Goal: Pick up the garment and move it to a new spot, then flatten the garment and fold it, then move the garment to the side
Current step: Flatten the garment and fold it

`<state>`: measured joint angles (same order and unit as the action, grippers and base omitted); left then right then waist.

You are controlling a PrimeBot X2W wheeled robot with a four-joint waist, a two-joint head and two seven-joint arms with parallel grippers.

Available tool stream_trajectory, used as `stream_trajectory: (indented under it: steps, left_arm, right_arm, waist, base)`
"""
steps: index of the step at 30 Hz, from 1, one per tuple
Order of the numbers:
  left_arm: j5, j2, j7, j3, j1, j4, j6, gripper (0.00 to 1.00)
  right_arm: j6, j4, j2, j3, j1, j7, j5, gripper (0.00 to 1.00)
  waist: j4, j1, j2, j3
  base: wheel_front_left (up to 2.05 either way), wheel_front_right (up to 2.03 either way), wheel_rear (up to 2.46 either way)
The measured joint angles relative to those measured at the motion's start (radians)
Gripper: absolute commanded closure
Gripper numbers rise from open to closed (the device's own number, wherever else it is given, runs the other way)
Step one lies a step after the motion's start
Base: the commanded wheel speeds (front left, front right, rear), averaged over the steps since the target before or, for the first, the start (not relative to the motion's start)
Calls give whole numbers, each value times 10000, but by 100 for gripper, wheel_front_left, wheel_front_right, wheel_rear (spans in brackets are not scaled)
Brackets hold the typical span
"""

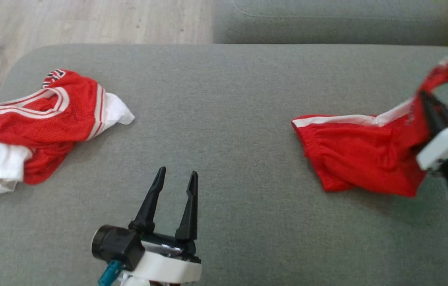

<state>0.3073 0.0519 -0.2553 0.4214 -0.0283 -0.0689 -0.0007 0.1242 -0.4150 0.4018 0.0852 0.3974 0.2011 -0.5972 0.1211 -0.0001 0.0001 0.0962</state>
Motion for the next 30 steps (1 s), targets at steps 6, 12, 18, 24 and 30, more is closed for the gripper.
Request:
stream_trajectory:
  steps: [6,12,18,24,30]
  left_arm:
    - [31,0,0,82,136,-44,0,0]
    - [130,4,0,286,146,-136,-10,0]
    - [130,4,0,253,202,-150,10,0]
    - [125,19,0,-98,1022,-52,194,0]
    - [-42,19,0,-495,1518,330,539,0]
  right_arm:
    - [0,1532,-849,1009,-439,685,-86,100]
    - [0,1643,-1785,2105,-1507,1135,163,0]
    - [0,1927,-2171,2328,-2482,251,167,0]
    - [0,2778,-2226,1927,-3541,-1549,658,0]
    - [0,3122,-2253,577,-4431,-3503,1283,0]
  waist:
    - [414,0,0,-171]
    - [884,1,0,-207]
    - [1128,1,0,-472]
    - [938,0,0,-993]
    - [482,0,0,-1315]
  base:
    - [0,0,0]
    - [0,0,0]
    - [0,0,0]
    - [0,0,0]
    - [0,0,0]
